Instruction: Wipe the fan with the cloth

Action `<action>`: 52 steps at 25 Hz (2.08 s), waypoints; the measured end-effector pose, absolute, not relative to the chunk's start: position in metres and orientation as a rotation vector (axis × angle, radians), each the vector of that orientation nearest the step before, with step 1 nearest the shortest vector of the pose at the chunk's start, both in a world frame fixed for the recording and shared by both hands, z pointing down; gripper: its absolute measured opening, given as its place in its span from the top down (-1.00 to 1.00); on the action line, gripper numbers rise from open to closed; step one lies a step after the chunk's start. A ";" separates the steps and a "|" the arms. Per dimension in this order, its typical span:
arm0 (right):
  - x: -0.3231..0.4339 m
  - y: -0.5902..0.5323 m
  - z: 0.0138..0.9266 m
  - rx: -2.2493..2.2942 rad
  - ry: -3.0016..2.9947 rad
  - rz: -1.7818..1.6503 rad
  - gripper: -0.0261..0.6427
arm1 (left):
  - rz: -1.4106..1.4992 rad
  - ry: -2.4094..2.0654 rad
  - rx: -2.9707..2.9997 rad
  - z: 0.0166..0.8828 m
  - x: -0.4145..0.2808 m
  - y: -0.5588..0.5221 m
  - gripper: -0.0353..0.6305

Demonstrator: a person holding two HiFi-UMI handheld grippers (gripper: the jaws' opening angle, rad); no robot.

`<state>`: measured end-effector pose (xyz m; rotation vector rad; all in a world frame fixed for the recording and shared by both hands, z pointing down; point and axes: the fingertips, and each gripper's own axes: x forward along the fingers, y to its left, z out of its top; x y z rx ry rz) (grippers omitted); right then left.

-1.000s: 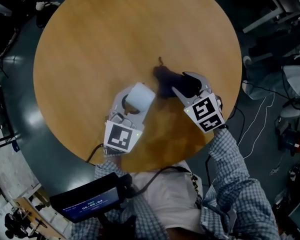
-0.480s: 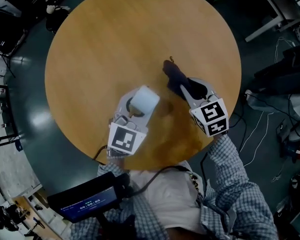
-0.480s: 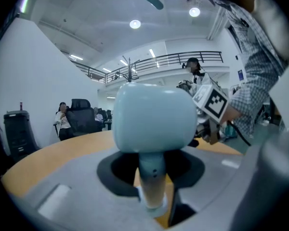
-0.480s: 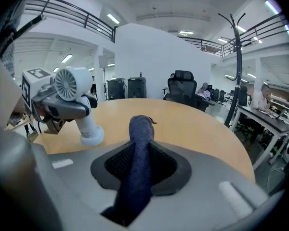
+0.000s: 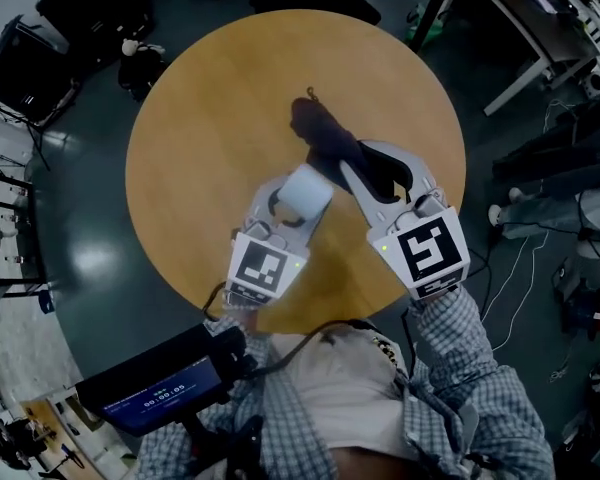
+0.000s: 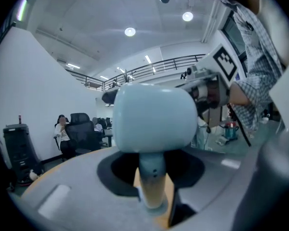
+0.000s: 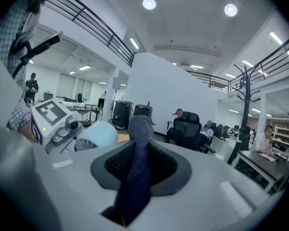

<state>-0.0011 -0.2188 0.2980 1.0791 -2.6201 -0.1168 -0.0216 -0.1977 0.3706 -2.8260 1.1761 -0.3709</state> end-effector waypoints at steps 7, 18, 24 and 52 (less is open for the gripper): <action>-0.046 -0.172 0.238 0.907 -2.684 -0.375 0.65 | -0.517 1.177 -2.753 0.364 -0.026 -0.202 0.49; -0.070 -0.118 0.261 0.650 -2.711 -0.230 0.66 | -0.568 1.227 -2.706 0.361 -0.026 -0.202 0.49; -0.081 -0.103 0.269 0.555 -2.821 0.117 0.67 | -0.485 1.270 -2.761 0.357 -0.034 -0.197 0.49; -0.051 -0.196 0.248 0.494 -2.869 0.280 0.67 | -0.192 0.934 -2.790 0.313 -0.017 -0.153 0.49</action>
